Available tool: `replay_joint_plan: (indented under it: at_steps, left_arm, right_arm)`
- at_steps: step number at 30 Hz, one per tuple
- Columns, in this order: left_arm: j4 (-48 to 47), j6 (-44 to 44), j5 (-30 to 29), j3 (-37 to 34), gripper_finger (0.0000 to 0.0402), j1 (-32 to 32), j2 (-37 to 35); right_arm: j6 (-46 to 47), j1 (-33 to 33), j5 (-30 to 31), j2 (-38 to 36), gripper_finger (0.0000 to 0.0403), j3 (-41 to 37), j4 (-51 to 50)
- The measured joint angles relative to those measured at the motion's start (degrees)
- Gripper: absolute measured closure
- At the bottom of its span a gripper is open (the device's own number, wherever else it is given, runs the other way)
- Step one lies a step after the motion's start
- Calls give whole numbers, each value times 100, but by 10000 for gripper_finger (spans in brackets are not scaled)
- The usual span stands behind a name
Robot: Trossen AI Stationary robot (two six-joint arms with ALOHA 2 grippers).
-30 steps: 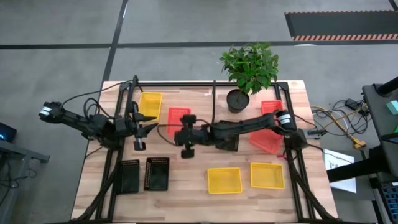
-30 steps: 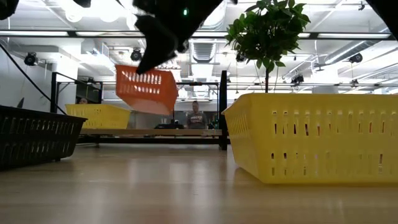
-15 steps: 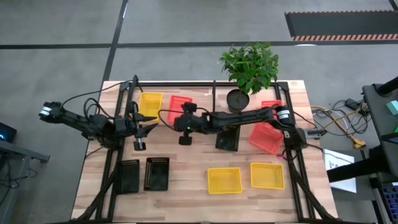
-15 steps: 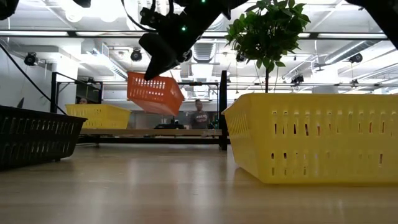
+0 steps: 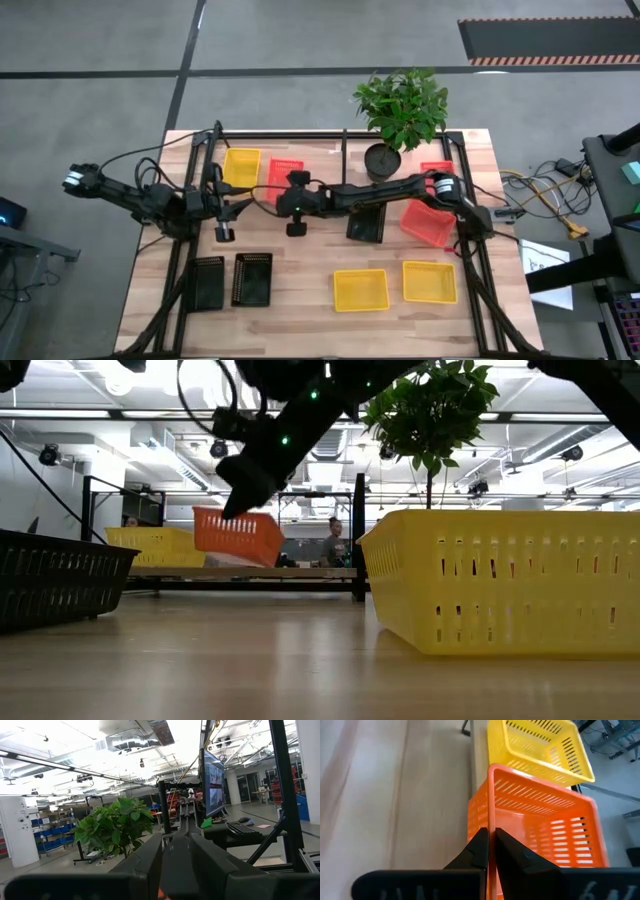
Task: Stack baskets on shelf by color
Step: Put the left orange basket on the shelf
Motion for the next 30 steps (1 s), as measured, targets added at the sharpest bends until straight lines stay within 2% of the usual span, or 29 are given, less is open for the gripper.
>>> replay_joint_plan:
  at_steps: [5,14,30]
  left_arm:
    - [0,2,0,0,317,2,-3]
    - [2,7,0,-2,317,1,0]
    - [4,158,0,-2,317,2,0]
  right_arm:
    - [-113,-126,19,124,390,4,214]
    - [-1016,-304,14,303,390,11,403]
    - [-1252,-396,-46,318,390,13,475]
